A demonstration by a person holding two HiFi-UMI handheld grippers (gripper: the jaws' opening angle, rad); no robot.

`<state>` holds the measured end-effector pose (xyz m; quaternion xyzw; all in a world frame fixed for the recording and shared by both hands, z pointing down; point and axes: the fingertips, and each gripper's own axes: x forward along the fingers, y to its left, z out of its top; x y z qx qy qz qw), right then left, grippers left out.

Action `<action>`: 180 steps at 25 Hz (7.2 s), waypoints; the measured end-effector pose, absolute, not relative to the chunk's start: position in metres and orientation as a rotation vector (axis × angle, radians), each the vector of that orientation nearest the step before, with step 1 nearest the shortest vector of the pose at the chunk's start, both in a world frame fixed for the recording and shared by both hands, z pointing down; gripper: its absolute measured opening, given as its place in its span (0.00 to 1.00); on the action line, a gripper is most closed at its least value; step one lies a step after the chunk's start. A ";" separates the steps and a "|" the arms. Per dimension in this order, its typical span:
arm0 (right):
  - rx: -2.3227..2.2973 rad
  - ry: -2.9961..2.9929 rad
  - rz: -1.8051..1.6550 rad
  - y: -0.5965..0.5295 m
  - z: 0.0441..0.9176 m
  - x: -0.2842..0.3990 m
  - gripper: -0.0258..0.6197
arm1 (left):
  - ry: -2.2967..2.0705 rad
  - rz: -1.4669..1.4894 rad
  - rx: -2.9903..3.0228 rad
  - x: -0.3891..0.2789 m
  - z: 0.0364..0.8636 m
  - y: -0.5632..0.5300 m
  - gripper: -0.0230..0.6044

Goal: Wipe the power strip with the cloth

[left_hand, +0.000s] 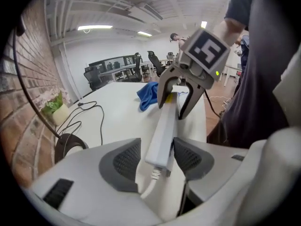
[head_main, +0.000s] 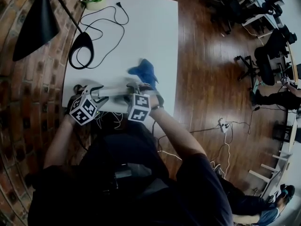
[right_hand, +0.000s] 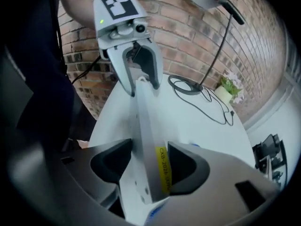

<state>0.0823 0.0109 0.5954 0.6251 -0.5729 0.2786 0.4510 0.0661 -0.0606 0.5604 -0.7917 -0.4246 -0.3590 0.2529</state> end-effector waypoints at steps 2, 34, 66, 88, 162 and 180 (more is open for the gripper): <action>1.508 -1.375 0.619 0.013 0.598 0.081 0.43 | -1.204 -1.008 -2.197 0.069 0.547 -0.056 0.41; 2.153 -1.440 0.890 0.037 0.540 0.093 0.44 | -1.320 -1.170 -2.179 0.048 0.569 -0.060 0.35; 1.712 -1.020 0.976 0.148 0.542 0.113 0.15 | -1.309 -1.197 -2.139 0.047 0.571 -0.058 0.34; 1.394 -1.305 0.841 0.085 0.550 0.084 0.15 | -1.302 -1.161 -2.119 0.046 0.573 -0.056 0.33; 2.152 -1.579 1.277 -0.092 0.532 0.044 0.14 | -1.296 -1.101 -2.062 0.039 0.586 -0.063 0.33; 1.951 -1.565 1.148 -0.094 0.539 0.036 0.14 | -1.304 -1.136 -2.007 0.039 0.591 -0.063 0.33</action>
